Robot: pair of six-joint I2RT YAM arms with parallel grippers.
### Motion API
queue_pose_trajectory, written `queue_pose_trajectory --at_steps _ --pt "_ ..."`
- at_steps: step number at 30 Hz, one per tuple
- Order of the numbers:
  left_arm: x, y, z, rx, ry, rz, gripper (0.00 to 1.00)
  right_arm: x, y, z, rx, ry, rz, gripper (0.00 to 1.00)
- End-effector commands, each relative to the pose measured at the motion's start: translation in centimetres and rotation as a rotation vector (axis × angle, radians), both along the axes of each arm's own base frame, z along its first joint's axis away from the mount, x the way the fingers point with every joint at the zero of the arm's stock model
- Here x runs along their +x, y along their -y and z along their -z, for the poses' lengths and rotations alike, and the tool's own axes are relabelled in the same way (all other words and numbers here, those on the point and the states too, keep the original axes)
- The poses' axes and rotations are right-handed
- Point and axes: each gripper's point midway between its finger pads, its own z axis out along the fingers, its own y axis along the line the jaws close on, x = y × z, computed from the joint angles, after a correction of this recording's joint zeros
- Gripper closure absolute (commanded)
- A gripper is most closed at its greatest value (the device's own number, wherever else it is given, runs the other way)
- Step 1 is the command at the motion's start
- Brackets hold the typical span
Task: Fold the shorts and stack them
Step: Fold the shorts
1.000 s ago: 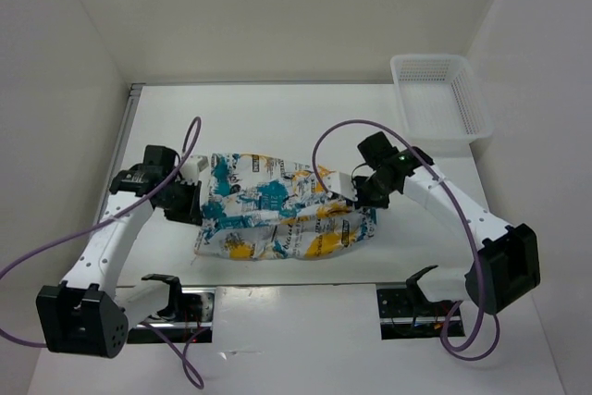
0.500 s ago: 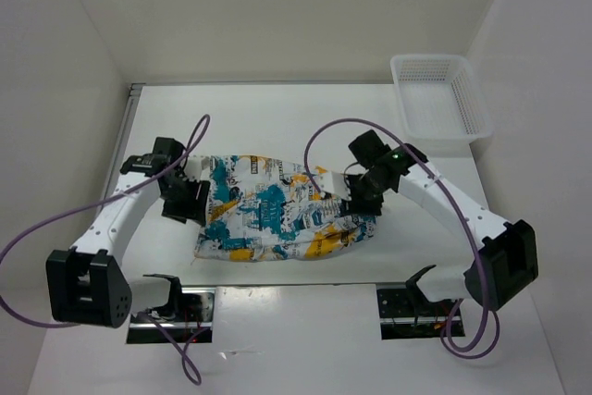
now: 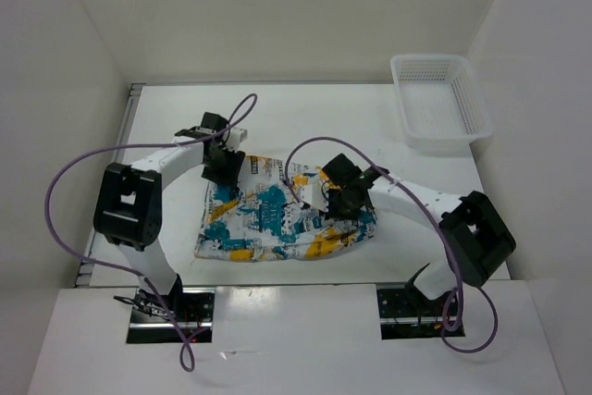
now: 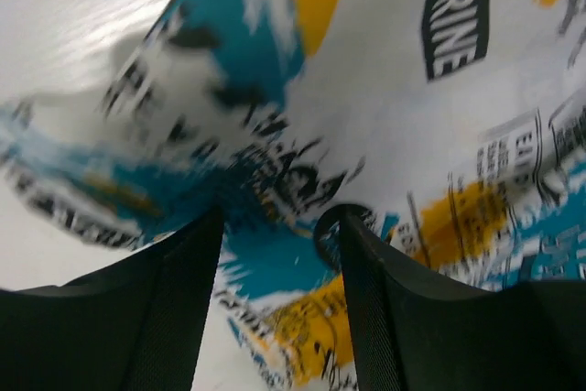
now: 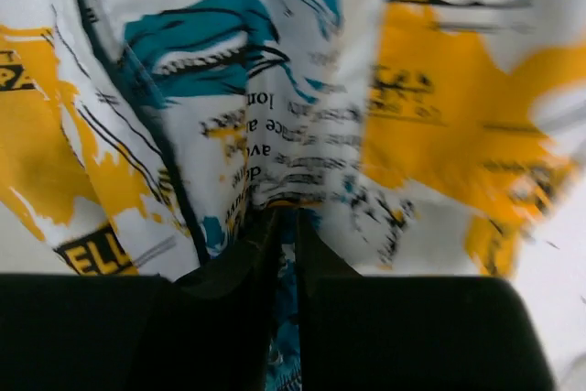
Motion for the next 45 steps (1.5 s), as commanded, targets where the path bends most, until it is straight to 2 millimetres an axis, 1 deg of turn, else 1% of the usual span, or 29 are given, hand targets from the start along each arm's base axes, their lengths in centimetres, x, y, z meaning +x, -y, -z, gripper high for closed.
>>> queue_pose_trajectory --at_steps 1,2,4,7,8,9,10,11,12,13,15,16,17,19,20,21,22,24,26,27,29,30,32,34,35,36,39,42,45 --pt "3.0 0.6 1.3 0.031 0.045 0.006 0.39 0.1 0.2 2.3 -0.059 0.026 -0.034 0.85" --pt "3.4 -0.1 2.8 0.049 0.018 -0.012 0.41 0.9 0.4 2.6 -0.083 0.053 -0.021 0.85" --pt "4.5 -0.8 3.6 0.052 0.006 -0.036 0.42 2.6 0.0 3.9 -0.099 0.098 -0.005 0.87" --pt "7.3 -1.6 4.2 0.038 0.016 -0.066 0.42 7.1 -1.1 3.6 -0.061 0.160 0.093 0.89" --pt "7.9 -2.1 4.9 0.040 0.006 -0.081 0.42 9.8 -1.4 4.0 -0.052 0.163 0.147 0.91" --pt "9.6 -2.4 4.1 0.034 0.040 -0.094 0.42 11.5 -1.5 4.0 -0.046 0.181 0.186 0.93" --pt "10.3 -2.4 4.7 0.035 0.036 -0.094 0.42 14.7 -2.5 2.5 -0.005 0.251 0.224 0.94" --pt "11.2 -3.0 4.5 0.043 0.051 -0.110 0.42 16.1 -2.3 4.0 -0.028 0.255 0.244 0.94" --pt "12.0 -2.9 4.5 0.041 0.062 -0.111 0.42 17.9 -1.8 3.9 -0.045 0.303 0.281 0.96" --pt "14.1 -3.6 4.1 0.046 0.094 -0.130 0.42 20.3 -2.9 3.7 -0.027 0.341 0.308 0.96" --pt "15.9 -4.3 3.7 0.052 0.118 -0.149 0.42 23.3 -3.2 3.3 0.005 0.362 0.384 0.96" --pt "16.9 -4.9 4.1 0.051 0.126 -0.163 0.42 26.0 -4.9 0.6 0.067 0.410 0.418 0.96" --pt "18.6 -5.5 2.3 0.046 0.167 -0.177 0.42 26.2 -5.5 1.6 0.080 0.363 0.449 0.95" --pt "20.0 -5.2 0.0 0.001 0.221 -0.168 0.39 28.3 -7.0 -1.9 0.185 0.395 0.482 0.87" --pt "20.5 -5.1 -1.3 -0.004 0.257 -0.168 0.39 28.5 -7.5 -2.5 0.214 0.396 0.491 0.83" --pt "20.9 -5.1 -4.1 -0.012 0.319 -0.169 0.38 28.8 -8.1 -4.7 0.272 0.402 0.518 0.79" --pt "21.0 -5.1 -5.4 -0.015 0.344 -0.169 0.36 28.3 -8.4 -5.2 0.296 0.380 0.522 0.69" --pt "20.3 -5.1 -8.4 -0.019 0.379 -0.169 0.36 28.0 -8.5 -8.3 0.362 0.391 0.573 0.59" --pt "18.4 -4.9 -9.1 -0.033 0.344 -0.158 0.35 27.4 -8.3 -9.8 0.394 0.393 0.600 0.52" --pt "17.2 -4.9 -10.5 -0.034 0.351 -0.158 0.35 27.0 -7.7 -10.9 0.423 0.389 0.641 0.52" --pt "13.3 -5.1 -8.3 -0.021 0.240 -0.158 0.35 27.3 -6.4 -11.7 0.457 0.383 0.708 0.50" --pt "11.7 -5.2 -9.0 -0.020 0.235 -0.158 0.35 27.2 -5.6 -11.5 0.477 0.359 0.768 0.50" --pt "7.1 -5.0 -7.2 -0.027 0.131 -0.149 0.39 27.8 -2.9 -10.9 0.495 0.334 0.881 0.50" --pt "4.4 -4.5 -7.2 -0.073 0.102 -0.136 0.41 28.6 -0.8 -10.9 0.521 0.314 0.935 0.52" --pt "2.4 -4.8 -5.6 -0.087 0.048 -0.145 0.41 28.9 0.0 -10.1 0.528 0.290 0.969 0.53" --pt "1.6 -4.7 -5.4 -0.110 0.034 -0.144 0.43 29.3 1.4 -9.6 0.531 0.279 0.999 0.53" --pt "-0.6 -3.9 -4.6 -0.205 -0.017 -0.137 0.43 29.4 2.0 -7.0 0.522 0.204 1.001 0.49" --pt "-1.9 -4.1 -3.4 -0.241 -0.064 -0.157 0.43 30.2 3.2 -6.3 0.538 0.179 1.013 0.40" --pt "-1.7 -5.0 -3.0 -0.242 -0.055 -0.184 0.42 29.5 2.4 -4.9 0.536 0.112 0.982 0.38"
